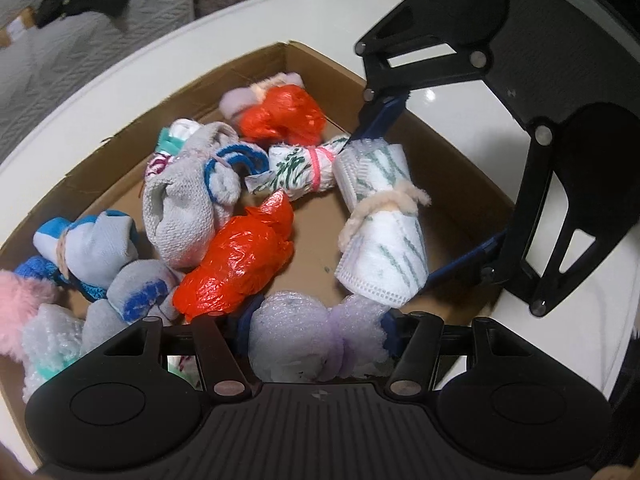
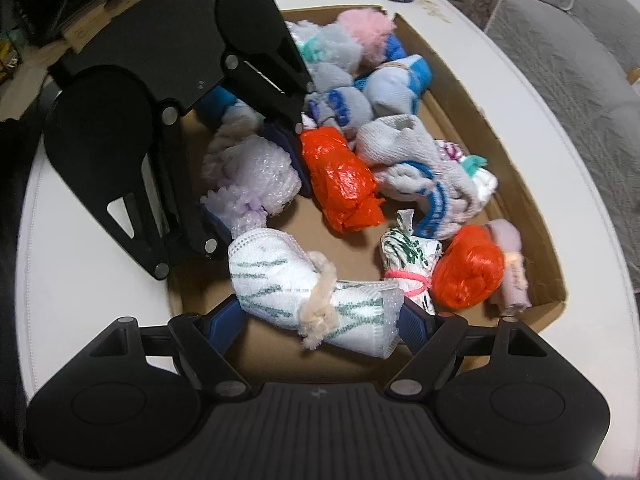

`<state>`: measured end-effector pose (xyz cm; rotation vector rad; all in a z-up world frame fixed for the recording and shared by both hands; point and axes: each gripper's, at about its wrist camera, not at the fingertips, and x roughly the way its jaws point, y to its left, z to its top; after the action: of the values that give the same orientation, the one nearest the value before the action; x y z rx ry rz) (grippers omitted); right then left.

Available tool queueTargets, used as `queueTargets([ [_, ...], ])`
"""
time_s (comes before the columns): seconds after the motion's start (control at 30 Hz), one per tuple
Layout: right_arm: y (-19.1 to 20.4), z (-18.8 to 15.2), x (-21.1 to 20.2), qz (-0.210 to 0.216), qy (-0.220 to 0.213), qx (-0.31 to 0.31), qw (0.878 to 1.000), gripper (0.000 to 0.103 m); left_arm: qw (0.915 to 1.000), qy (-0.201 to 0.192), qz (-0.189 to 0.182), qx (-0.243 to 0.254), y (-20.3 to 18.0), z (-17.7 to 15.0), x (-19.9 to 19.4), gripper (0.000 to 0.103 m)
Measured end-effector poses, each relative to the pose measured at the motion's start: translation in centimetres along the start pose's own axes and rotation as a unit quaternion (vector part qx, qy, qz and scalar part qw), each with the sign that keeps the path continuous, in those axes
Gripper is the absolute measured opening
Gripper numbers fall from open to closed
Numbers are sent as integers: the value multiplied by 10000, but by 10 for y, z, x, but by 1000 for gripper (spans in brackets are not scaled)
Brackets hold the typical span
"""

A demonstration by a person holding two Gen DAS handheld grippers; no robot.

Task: Organize objects
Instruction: 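Lower and open both grippers to release the two items in the tray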

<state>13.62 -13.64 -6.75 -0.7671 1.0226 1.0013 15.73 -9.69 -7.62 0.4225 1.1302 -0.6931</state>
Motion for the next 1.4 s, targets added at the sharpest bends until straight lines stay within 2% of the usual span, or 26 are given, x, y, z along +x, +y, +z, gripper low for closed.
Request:
queueTargets([
  [0.33,1,-1,2,-94,71,-76,9999,77,9994,-199,295,-13,-11,-9,-2,66],
  [0.7,6,-4,1,-302,140,-71,9994,82,9990,-251,358,50,-22,-24,-11,82],
  [1.17,10,-18,-14,-393,60,124,9991,84,9968,-532,356,-471,-22,-39,-23,94],
  [1.3,10,-22,-19,-432,-4,213,9988,85,9941,-696,489,-666,-22,-41,-30,102],
  [1.4,15,-22,-20,-506,-19,254,9984,86,9918,-815,654,-742,-24,-44,-40,103],
])
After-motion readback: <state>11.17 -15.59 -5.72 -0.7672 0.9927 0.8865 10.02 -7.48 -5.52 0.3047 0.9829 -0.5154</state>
